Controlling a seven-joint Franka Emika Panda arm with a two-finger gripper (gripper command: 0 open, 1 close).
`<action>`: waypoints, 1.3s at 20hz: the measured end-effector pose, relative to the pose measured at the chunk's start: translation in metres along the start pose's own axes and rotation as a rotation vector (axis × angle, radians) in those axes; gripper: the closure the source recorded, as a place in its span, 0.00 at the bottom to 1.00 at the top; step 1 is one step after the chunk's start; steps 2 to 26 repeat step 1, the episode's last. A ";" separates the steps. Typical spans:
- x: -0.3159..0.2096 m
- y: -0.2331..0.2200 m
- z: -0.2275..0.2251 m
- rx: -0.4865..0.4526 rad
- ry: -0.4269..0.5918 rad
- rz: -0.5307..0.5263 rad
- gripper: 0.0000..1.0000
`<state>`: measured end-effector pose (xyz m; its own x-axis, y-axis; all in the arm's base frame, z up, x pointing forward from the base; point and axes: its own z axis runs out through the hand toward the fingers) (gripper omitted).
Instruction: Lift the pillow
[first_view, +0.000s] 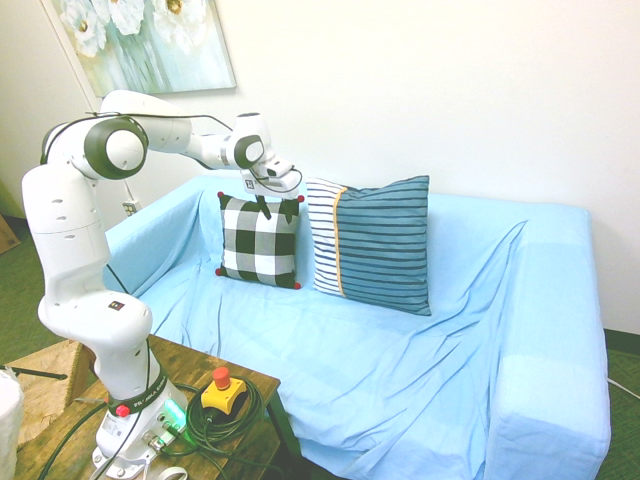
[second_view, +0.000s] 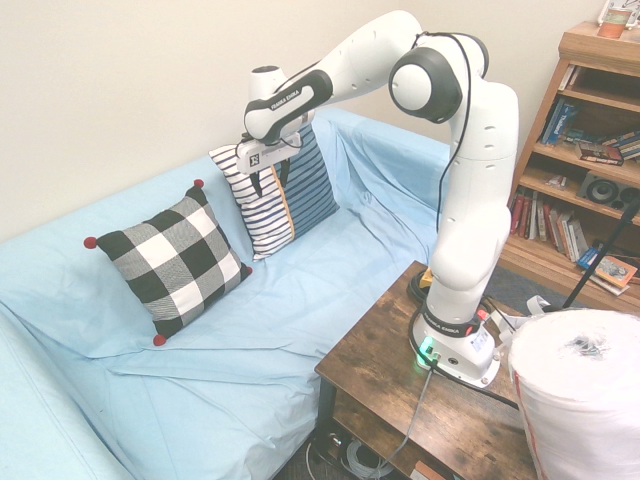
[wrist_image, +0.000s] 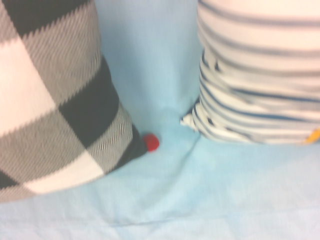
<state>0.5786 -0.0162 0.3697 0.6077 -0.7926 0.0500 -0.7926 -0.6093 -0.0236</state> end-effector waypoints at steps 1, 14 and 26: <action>-0.008 0.010 0.005 0.003 -0.002 0.001 0.00; -0.008 0.010 0.005 0.003 -0.002 0.001 0.00; -0.008 0.010 0.005 0.003 -0.002 0.001 0.00</action>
